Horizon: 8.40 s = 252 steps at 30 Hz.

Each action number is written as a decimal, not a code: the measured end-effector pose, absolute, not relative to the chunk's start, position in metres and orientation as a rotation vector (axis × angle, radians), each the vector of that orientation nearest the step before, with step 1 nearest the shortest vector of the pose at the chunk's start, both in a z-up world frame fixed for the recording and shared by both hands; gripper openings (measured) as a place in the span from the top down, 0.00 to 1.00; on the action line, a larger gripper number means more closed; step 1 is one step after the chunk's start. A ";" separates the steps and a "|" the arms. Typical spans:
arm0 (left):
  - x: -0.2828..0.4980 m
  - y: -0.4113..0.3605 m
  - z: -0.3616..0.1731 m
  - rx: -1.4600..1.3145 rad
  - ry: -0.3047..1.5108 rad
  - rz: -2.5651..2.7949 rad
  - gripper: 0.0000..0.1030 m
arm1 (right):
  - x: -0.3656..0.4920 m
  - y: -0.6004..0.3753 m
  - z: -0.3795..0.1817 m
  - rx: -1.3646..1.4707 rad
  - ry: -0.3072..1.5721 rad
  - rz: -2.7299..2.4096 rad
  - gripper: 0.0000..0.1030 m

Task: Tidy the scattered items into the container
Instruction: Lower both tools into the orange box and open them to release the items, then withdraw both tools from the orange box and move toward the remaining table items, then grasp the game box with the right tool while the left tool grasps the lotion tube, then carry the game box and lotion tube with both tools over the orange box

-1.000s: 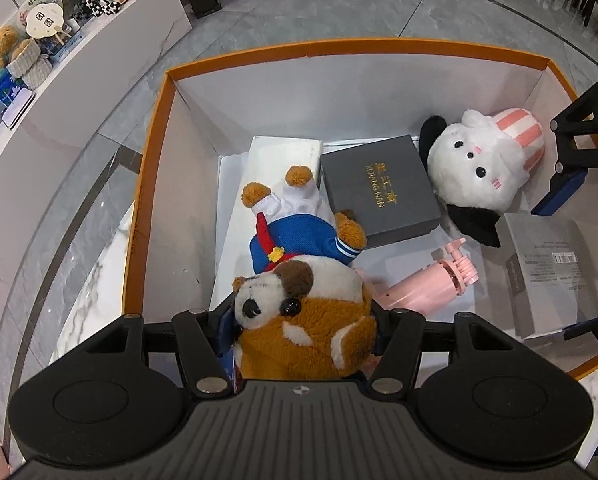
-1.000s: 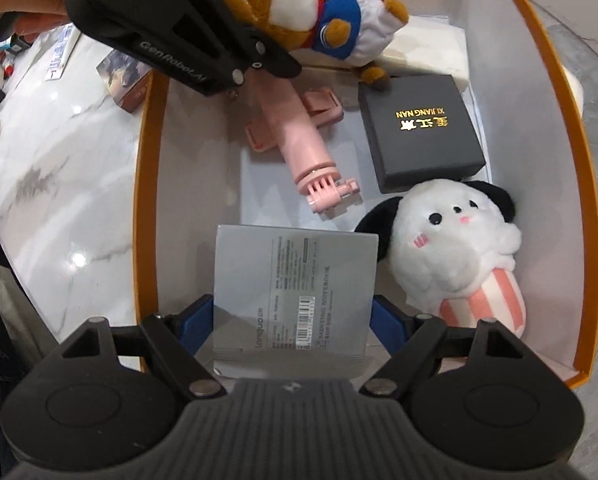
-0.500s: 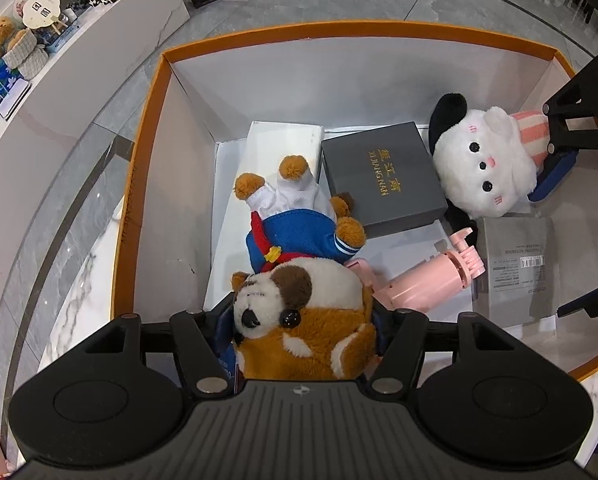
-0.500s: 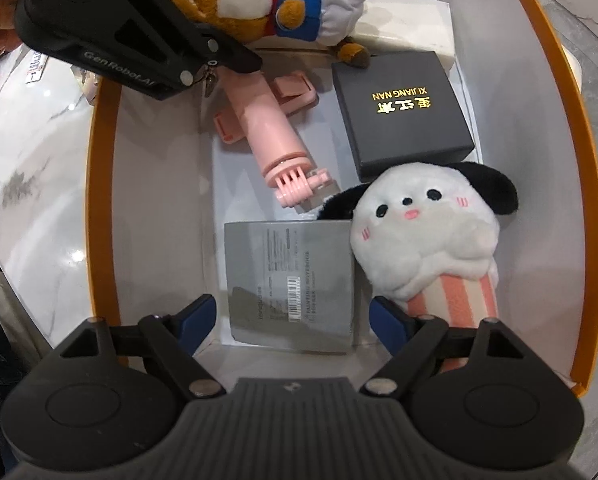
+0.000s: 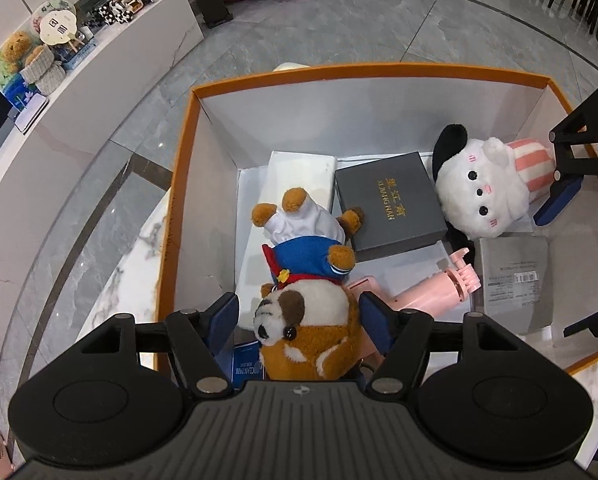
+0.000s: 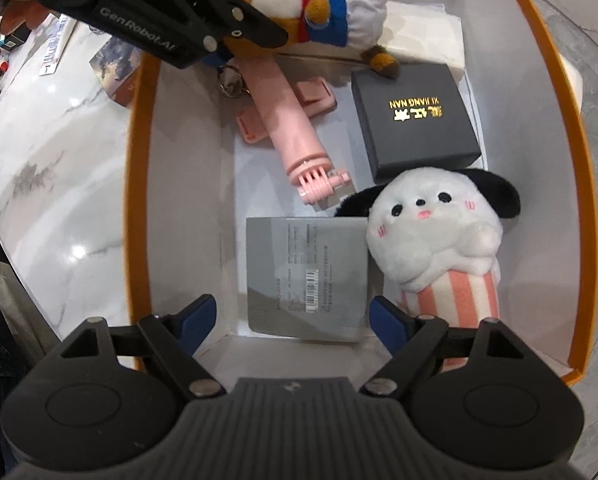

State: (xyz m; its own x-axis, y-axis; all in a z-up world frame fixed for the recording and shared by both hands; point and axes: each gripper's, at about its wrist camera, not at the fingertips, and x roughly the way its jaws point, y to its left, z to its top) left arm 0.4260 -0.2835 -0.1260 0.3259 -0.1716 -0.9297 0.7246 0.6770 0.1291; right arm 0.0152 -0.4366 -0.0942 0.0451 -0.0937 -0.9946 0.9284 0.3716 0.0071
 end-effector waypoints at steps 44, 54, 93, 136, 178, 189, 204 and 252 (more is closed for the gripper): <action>0.282 -0.053 0.014 0.283 0.761 -0.424 0.13 | 0.145 -0.403 0.022 0.382 1.203 -0.931 0.17; 0.173 0.048 -0.031 0.171 0.726 -0.217 0.13 | 0.180 -0.370 0.013 0.238 1.009 -0.889 0.17; 0.240 0.075 -0.194 -0.017 0.839 0.077 0.10 | 0.279 -0.420 -0.177 -0.058 0.799 -0.668 0.07; 0.237 0.055 -0.201 -0.015 0.825 -0.020 0.29 | 0.286 -0.419 -0.181 0.002 0.971 -0.604 0.38; 0.214 0.100 0.001 0.092 0.616 0.011 0.48 | 0.247 -0.371 -0.007 -0.164 0.786 -0.776 0.41; 0.241 0.011 0.064 0.184 0.507 -0.139 0.48 | 0.174 -0.355 0.082 -0.263 0.711 -0.927 0.41; 0.293 -0.149 0.074 0.294 0.469 -0.403 0.48 | 0.057 -0.363 0.099 -0.225 0.730 -1.106 0.41; 0.443 -0.305 -0.107 0.740 0.785 -0.708 0.48 | 0.062 -0.527 -0.052 -0.027 0.902 -0.970 0.41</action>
State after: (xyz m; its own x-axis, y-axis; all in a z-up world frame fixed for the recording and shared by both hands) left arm 0.4430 -0.3048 -0.1070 0.5146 -0.2745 -0.8123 0.7795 0.5444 0.3098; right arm 0.0623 -0.5274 -0.0517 0.2441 -0.7208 -0.6487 0.6995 0.5942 -0.3969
